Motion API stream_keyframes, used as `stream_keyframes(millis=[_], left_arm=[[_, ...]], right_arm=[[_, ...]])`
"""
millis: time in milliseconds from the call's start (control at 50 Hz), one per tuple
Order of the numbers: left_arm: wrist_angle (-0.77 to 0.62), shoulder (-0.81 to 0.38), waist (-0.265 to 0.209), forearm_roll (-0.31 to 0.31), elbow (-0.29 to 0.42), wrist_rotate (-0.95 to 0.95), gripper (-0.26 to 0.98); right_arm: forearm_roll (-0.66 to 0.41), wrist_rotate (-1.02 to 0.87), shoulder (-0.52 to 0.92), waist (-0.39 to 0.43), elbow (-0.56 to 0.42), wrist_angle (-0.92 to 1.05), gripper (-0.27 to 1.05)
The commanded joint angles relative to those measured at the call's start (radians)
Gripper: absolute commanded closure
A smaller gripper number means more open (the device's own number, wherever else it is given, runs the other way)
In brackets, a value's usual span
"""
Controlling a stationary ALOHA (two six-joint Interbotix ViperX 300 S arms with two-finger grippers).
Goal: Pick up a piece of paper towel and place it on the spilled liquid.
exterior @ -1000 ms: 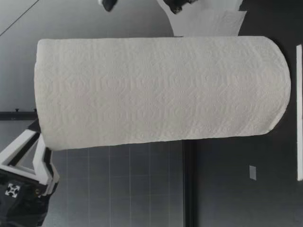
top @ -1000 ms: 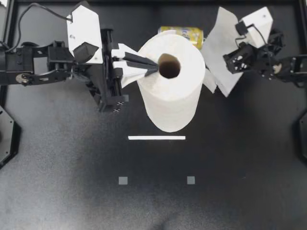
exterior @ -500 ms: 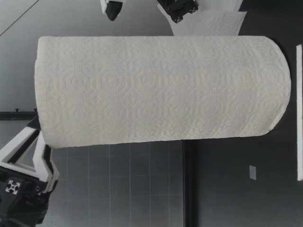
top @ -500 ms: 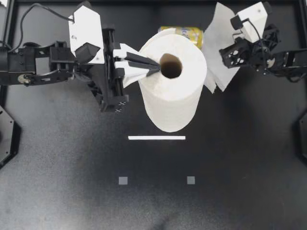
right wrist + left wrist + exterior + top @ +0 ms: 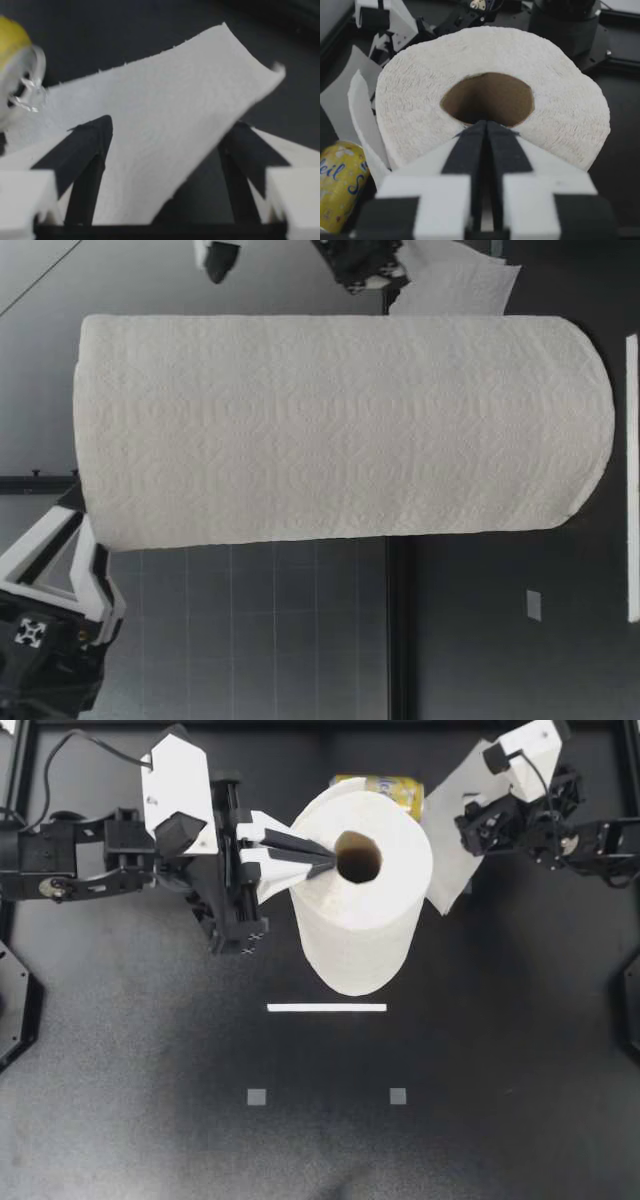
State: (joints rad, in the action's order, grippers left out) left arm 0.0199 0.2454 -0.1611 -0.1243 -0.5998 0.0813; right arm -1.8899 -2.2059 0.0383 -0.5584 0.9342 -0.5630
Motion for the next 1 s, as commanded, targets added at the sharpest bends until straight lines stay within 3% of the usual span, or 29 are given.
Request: stream_keyframes(millis=[0,140,260,580,780,980], left_arm=[[-0.012,0.003,0.008,0.002,-0.008,0.003,0.51],[-0.037,0.006,0.008,0.003,-0.012,0.005,0.36],[-0.055,0.011,0.011,0.008,-0.003,0.009,0.24],[-0.213,0.066,0.031,0.021,-0.009,0.052,0.23],[-0.25,0.12,0.054,0.048,-0.023,0.054,0.22],[-0.256,0.229,0.078,0.061,-0.094,0.051,0.23]], right_arm=[[0.006,0.017,-0.057,-0.008,-0.014,-0.012,0.06],[0.028,0.12,-0.117,-0.008,-0.015,-0.02,0.07],[0.106,0.281,-0.176,-0.008,-0.028,-0.029,0.07],[0.36,0.71,-0.291,0.021,-0.11,-0.097,0.07],[0.388,0.769,-0.403,0.141,-0.153,-0.127,0.07],[0.394,0.767,-0.592,0.367,-0.132,-0.087,0.08]])
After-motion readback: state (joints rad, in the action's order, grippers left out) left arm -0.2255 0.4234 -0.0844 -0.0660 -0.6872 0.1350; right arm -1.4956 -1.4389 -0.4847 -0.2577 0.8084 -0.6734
